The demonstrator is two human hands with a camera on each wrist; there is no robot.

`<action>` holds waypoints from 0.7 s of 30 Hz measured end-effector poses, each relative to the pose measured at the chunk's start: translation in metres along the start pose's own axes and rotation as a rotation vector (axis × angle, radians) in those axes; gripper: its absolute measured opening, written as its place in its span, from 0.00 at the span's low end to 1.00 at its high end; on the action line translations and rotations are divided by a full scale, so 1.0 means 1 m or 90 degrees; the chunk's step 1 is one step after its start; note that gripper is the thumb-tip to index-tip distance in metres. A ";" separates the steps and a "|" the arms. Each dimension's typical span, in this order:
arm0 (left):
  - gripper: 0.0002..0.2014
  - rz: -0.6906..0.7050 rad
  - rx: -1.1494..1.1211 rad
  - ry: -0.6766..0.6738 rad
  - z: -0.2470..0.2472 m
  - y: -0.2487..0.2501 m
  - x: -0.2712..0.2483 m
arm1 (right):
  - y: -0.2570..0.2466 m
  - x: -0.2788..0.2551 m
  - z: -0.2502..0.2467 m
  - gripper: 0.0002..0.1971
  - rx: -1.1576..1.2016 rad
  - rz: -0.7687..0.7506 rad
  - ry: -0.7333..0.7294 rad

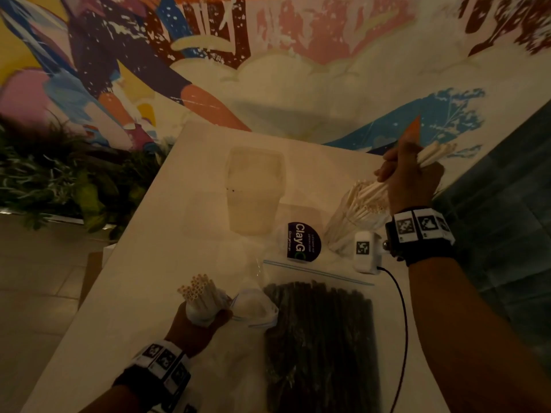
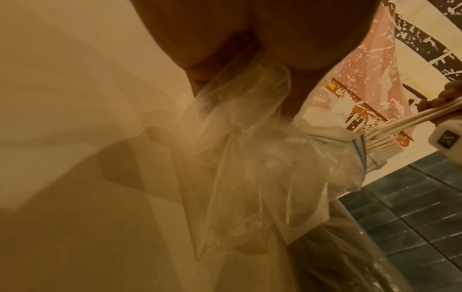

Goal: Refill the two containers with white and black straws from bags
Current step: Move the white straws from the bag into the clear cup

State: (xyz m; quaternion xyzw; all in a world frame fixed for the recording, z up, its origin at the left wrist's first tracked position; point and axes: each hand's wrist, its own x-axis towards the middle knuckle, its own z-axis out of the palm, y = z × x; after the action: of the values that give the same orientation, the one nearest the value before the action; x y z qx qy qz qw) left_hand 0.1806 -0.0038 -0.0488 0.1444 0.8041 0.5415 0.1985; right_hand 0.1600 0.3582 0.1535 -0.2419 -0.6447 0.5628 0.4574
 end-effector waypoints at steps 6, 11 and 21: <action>0.20 -0.006 0.011 -0.006 0.000 -0.006 0.001 | 0.001 -0.006 -0.006 0.21 -0.050 -0.025 0.036; 0.13 -0.017 0.011 -0.010 0.000 -0.006 0.001 | 0.036 -0.004 -0.021 0.33 -0.336 0.075 -0.002; 0.15 -0.008 0.010 -0.009 -0.001 -0.008 0.001 | 0.031 -0.006 -0.029 0.47 -0.420 -0.153 0.051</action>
State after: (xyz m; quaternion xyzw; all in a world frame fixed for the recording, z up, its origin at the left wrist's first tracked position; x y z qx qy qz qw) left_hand 0.1788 -0.0075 -0.0561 0.1446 0.8080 0.5326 0.2063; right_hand 0.1820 0.3757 0.1210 -0.3207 -0.7971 0.2565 0.4428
